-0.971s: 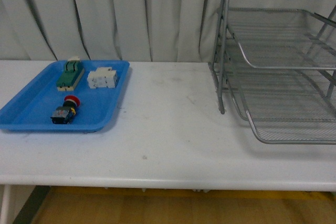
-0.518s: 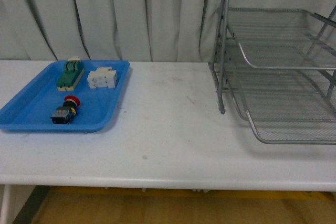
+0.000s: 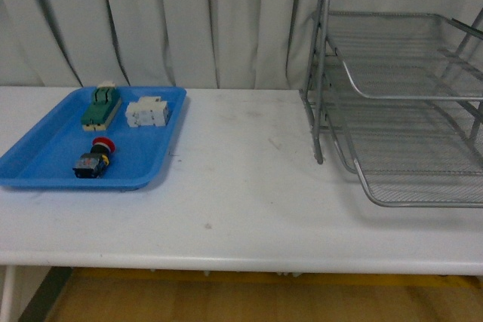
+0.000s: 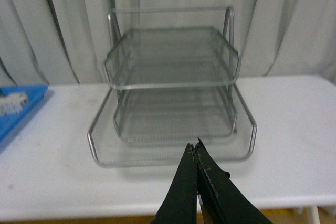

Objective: Place button on rack with both arms

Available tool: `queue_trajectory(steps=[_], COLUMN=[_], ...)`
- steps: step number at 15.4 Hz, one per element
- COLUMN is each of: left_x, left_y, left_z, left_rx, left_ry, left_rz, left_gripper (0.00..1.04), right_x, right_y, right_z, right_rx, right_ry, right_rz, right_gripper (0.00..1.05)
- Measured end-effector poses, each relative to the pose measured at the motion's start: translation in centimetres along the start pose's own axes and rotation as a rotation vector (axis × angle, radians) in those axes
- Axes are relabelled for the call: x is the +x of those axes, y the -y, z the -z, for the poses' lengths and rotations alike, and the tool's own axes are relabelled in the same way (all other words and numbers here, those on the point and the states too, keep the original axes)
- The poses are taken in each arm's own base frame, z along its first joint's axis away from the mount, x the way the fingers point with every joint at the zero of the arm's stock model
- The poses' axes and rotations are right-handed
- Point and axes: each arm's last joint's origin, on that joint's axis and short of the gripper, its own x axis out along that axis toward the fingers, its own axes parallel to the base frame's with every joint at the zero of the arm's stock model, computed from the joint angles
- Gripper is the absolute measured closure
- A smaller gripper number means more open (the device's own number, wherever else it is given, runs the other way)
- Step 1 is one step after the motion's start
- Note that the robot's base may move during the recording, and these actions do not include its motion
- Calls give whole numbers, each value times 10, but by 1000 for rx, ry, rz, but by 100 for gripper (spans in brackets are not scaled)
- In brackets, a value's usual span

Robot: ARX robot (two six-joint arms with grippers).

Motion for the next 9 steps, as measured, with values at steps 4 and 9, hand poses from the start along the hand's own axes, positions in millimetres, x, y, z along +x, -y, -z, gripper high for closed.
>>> queue_trajectory(steps=[4,9], left_x=[0,17], left_y=[0,7], left_z=[0,-11], left_rx=[0,58], left_ry=[0,-310], left_rz=[0,-126], left_gripper=[7,7], right_x=[-10,-10], right_y=[0,0], right_z=[3,3], right_rx=[-3,-3], right_ry=[-6,-5], right_rz=[0,0], right_gripper=[102,36])
